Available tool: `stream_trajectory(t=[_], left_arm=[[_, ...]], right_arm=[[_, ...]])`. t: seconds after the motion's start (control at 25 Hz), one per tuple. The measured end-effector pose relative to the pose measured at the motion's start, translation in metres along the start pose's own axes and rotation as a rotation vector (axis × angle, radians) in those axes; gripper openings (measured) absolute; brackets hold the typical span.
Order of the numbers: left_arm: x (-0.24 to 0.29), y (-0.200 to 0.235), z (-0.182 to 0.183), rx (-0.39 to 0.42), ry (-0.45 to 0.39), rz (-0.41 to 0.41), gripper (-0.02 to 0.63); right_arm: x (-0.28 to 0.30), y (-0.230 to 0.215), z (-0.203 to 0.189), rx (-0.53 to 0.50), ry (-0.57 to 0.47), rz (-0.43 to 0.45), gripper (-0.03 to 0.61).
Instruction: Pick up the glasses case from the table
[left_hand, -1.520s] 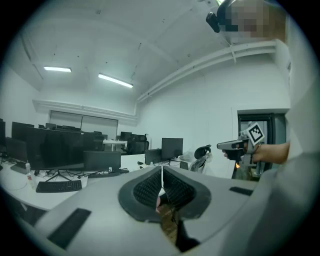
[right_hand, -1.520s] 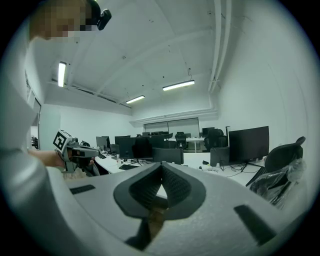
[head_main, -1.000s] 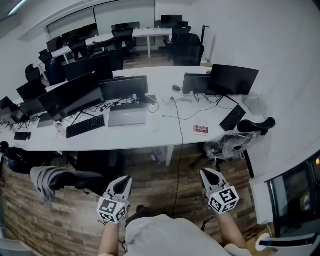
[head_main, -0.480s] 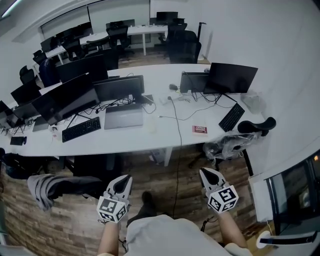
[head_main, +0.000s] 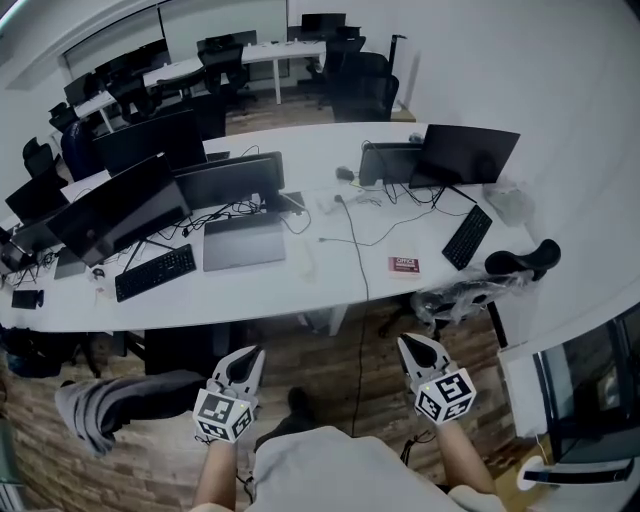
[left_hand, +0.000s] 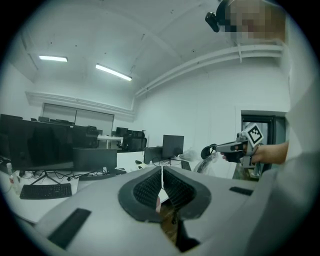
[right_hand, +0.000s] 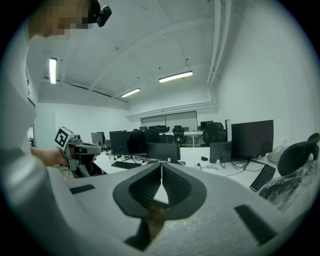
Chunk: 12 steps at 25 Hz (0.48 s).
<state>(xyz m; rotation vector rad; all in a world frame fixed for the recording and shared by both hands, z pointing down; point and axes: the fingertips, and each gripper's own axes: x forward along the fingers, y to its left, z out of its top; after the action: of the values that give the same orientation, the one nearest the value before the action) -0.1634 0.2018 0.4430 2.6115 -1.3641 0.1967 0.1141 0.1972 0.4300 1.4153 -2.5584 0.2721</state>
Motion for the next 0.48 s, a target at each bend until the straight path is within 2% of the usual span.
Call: stream_trajectory(t=[0.48], left_arm=[[0.052,0.095,0.009,-0.013,0.025,-0.070,0.011]], right_arm=[[0.096,0.003,0.021,0.001,0.042,-0.053,0.003]])
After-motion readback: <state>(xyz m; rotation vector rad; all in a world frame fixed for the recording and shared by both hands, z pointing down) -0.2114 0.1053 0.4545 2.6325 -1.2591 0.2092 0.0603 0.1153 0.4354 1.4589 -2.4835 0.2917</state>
